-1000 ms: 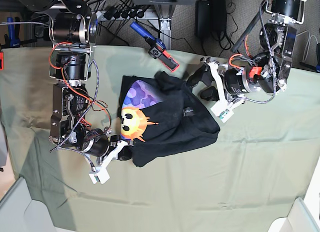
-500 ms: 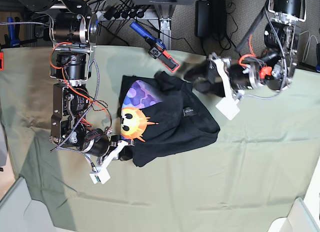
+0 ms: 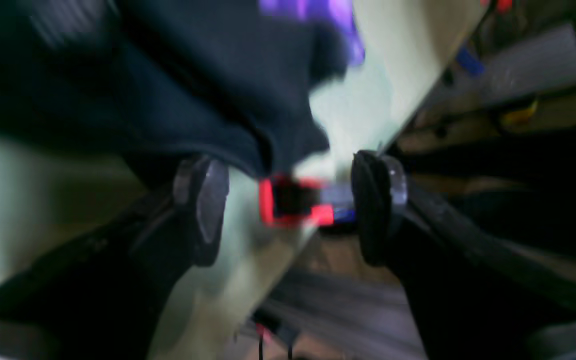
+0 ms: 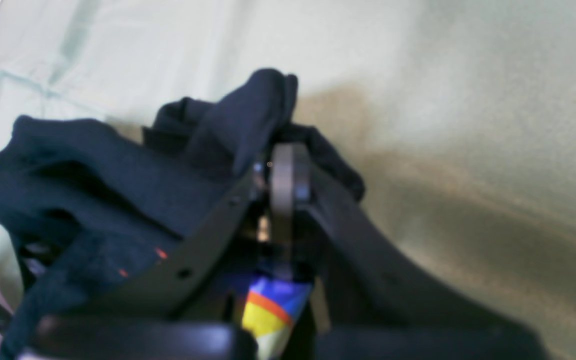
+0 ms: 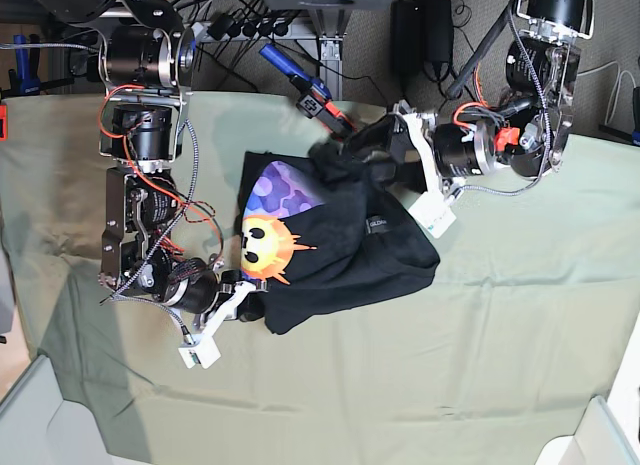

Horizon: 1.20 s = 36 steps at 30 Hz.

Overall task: Fold the T-shirt properly
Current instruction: 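Grasp the bundle's edge with the left gripper while right holds it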

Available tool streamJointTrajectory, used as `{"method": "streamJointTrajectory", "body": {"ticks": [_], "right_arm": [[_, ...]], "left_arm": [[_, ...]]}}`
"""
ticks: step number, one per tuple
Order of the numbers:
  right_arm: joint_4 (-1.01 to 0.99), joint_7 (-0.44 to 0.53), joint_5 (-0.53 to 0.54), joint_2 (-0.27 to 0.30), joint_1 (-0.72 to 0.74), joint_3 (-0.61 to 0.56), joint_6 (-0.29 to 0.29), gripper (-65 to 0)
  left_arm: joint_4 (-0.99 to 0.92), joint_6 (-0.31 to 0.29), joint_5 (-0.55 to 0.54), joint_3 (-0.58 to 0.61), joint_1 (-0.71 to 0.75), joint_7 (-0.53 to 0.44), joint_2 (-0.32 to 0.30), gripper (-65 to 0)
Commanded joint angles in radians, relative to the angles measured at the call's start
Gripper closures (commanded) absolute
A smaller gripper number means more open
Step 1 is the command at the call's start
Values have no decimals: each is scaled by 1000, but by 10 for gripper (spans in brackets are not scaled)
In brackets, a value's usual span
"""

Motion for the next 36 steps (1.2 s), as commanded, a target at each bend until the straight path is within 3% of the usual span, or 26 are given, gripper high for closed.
{"method": "streamJointTrajectory", "body": {"ticks": [1,10,11,15,18,24,36], "right_arm": [[14,12,32,5,27,1,83,0],[14,6,45,5,27,1,84,0],[14,6,45,5,27,1,84,0],[14,5,46,5,27,1,83,0],[14,5,46,5,27,1,84,0],[14,6,38,6,27,1,84,0],[14,7,39,5,27,1,84,0]], "left_arm": [[11,-21,-12,-11,-7,-17,3,-415],[-7,-7,36,-26,-8,-59,33,-395],[-7,-7,48,-26,-8,-66,37,-351],[-7,-7,96,-26,-8,-85,53,-76],[-7,-8,104,-27,-8,-85,54,-1],[-7,-16,118,-69,-8,-79,48,0],[-7,-25,119,-98,-11,-75,-25,0]]}}
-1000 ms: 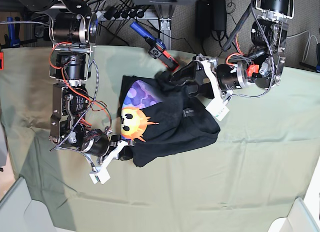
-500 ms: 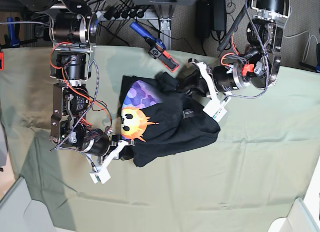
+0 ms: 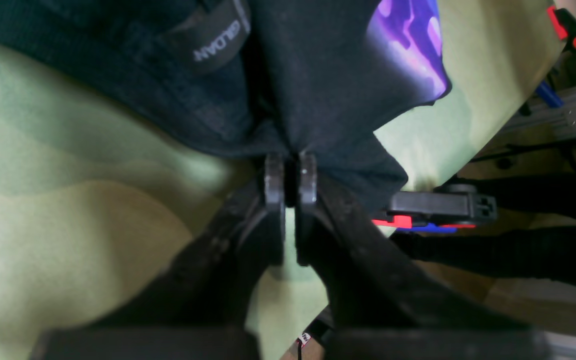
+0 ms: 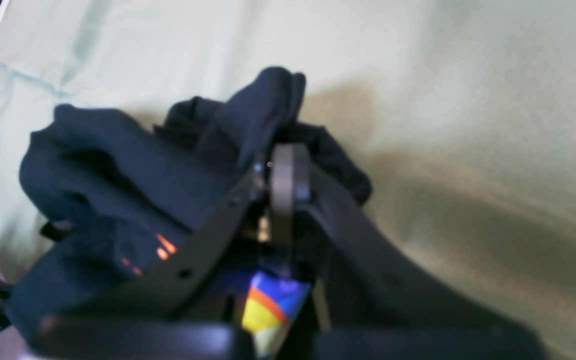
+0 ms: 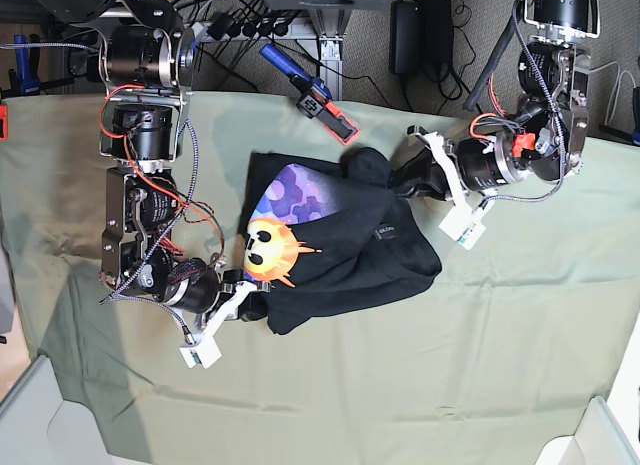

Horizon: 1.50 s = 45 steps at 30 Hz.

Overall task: Fold the T-shirt properly
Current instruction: 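Grasp the bundle's edge with the left gripper while right holds it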

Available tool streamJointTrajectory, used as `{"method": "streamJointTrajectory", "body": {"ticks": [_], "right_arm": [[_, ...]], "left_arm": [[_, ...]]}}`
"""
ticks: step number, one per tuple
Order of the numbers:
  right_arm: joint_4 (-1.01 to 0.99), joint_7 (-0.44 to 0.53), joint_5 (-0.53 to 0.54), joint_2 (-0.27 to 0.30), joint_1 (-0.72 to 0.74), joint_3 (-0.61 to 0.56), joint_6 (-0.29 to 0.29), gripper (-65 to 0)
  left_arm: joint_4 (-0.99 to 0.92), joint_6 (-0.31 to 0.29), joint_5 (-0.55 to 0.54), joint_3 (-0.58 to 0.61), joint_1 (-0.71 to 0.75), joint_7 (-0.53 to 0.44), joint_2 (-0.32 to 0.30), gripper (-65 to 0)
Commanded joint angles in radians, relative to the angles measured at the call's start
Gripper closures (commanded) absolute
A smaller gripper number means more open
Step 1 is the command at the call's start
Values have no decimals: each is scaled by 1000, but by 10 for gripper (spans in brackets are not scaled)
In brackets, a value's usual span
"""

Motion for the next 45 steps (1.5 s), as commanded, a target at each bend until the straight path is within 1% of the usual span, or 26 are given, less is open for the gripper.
{"method": "streamJointTrajectory", "body": {"ticks": [1,4,11,19,24,26,27,28,30,31,32,37,42,45], "right_arm": [[14,16,16,5,27,1,84,0],[14,16,16,5,27,1,84,0],[14,16,16,5,27,1,84,0],[14,16,16,5,27,1,84,0],[14,16,16,5,27,1,84,0],[14,16,16,5,27,1,83,0],[14,16,16,5,27,1,84,0],[14,16,16,5,27,1,84,0],[14,16,16,5,27,1,84,0],[14,16,16,5,27,1,84,0],[14,16,16,5,27,1,84,0],[14,16,16,5,27,1,84,0],[14,31,15,5,27,1,84,0],[14,67,-10,5,28,1,83,0]], "left_arm": [[13,-30,-10,-4,-17,-13,-15,0],[13,-30,-6,-5,-43,9,-33,0],[13,-30,-5,-5,-107,16,-80,0],[22,-29,67,-5,-113,24,-86,0],[76,-30,73,-5,-112,24,-126,0],[106,-39,56,-5,-112,24,-143,0],[122,-45,42,-5,-112,26,-151,-41],[138,-45,32,-5,-112,34,-156,-104],[168,-45,8,-5,-112,60,-160,-259],[178,-44,0,-5,-111,69,-161,-320],[184,-44,0,-5,-111,72,-161,-350],[186,-45,14,-5,-111,72,-174,-351],[189,-45,-6,-5,-103,72,-186,-350],[204,-75,-45,-4,-80,72,-185,-343]]}}
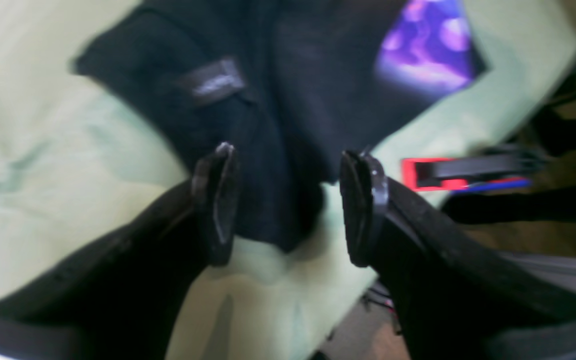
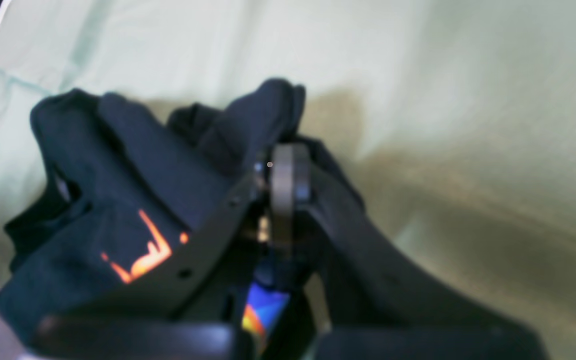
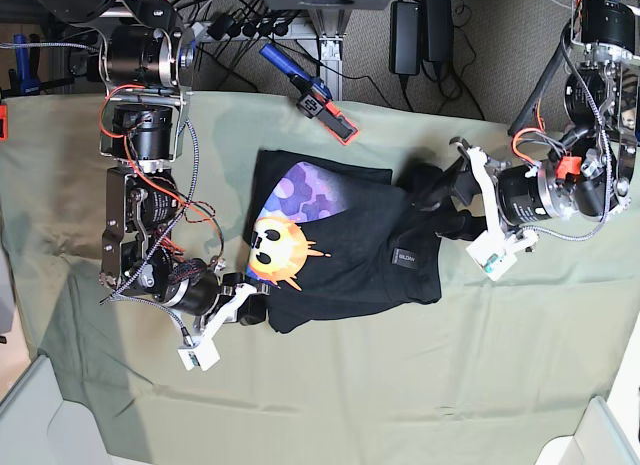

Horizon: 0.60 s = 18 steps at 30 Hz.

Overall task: Fold the T-shirt properly
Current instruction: 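Grasp the bundle's edge with the left gripper while right holds it, then rotate and straighten the folded shirt with both grippers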

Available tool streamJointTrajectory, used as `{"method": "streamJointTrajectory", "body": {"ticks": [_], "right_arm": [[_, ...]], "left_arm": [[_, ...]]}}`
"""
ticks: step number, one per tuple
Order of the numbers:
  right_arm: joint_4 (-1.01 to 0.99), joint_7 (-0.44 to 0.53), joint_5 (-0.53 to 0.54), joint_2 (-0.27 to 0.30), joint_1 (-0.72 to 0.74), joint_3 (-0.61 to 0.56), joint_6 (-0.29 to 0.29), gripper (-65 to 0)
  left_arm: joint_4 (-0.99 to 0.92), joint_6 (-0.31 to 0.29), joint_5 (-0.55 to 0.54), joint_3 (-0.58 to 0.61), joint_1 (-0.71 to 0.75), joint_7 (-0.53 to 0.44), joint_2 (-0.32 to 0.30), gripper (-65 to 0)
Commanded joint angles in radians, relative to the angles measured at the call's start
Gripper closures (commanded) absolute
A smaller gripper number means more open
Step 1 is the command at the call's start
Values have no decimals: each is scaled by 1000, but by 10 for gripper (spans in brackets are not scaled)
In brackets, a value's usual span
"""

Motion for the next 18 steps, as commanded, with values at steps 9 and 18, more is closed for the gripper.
{"method": "streamJointTrajectory", "body": {"ticks": [9,18], "right_arm": [[13,113,-106,5,83,1,75,0],[-157,223,-251,-3,178,1,72,0]], "left_arm": [[143,-38,-21,127,90,-17,-11,-32],[134,-38,422,407,89,-249,4,-9]]}}
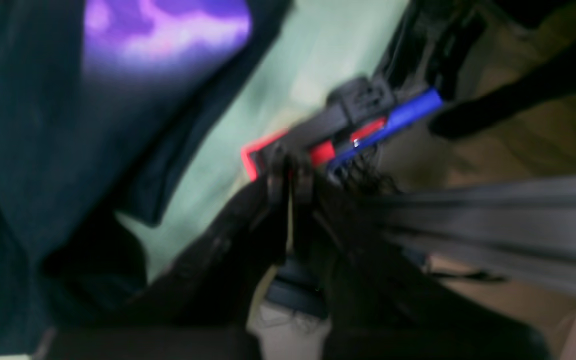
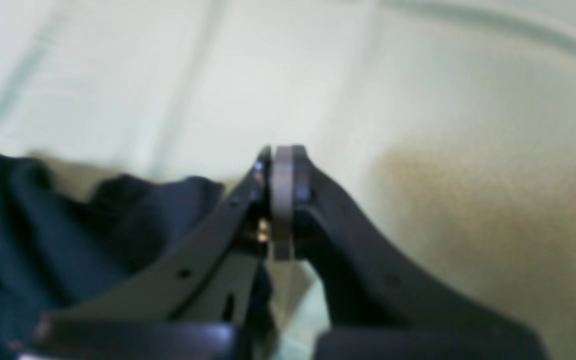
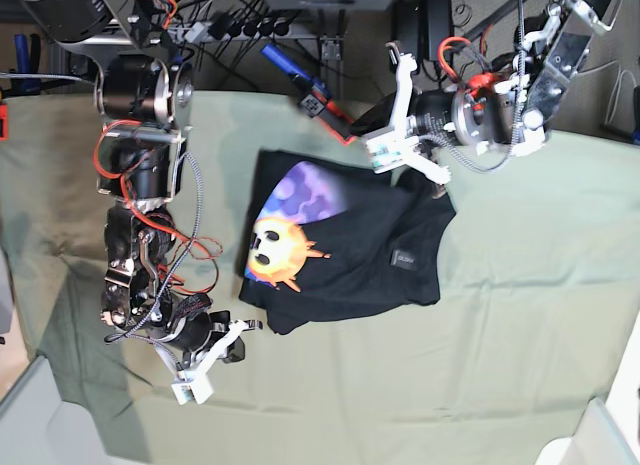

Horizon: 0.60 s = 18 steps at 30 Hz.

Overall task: Fold the T-shirt properly
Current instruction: 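Rotate and straighten the folded shirt with both grippers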

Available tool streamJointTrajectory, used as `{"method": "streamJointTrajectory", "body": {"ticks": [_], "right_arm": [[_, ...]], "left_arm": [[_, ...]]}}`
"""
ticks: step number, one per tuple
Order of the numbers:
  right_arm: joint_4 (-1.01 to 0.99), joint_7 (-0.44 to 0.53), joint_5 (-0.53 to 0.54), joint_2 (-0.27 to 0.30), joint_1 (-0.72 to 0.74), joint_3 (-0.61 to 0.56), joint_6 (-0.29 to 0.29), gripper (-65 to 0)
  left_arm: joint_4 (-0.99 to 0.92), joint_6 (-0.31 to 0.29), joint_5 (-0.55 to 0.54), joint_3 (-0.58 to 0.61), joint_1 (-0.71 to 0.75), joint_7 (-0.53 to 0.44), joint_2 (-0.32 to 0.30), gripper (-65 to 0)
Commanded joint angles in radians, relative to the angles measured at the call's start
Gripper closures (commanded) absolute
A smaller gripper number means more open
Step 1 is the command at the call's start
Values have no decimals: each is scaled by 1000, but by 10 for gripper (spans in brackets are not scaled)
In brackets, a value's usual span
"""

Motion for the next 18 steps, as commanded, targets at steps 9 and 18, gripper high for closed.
{"method": "streamJointTrajectory", "body": {"ticks": [9,18], "right_arm": [[-139,76,-6,1,97,-6,74,0],[-164,0,-3,6,94,-274,75,0]], "left_arm": [[-170,-13,132,8,-81,-124,79,-9],[-370,-9,148,6,-191,-129,79,-9]]}}
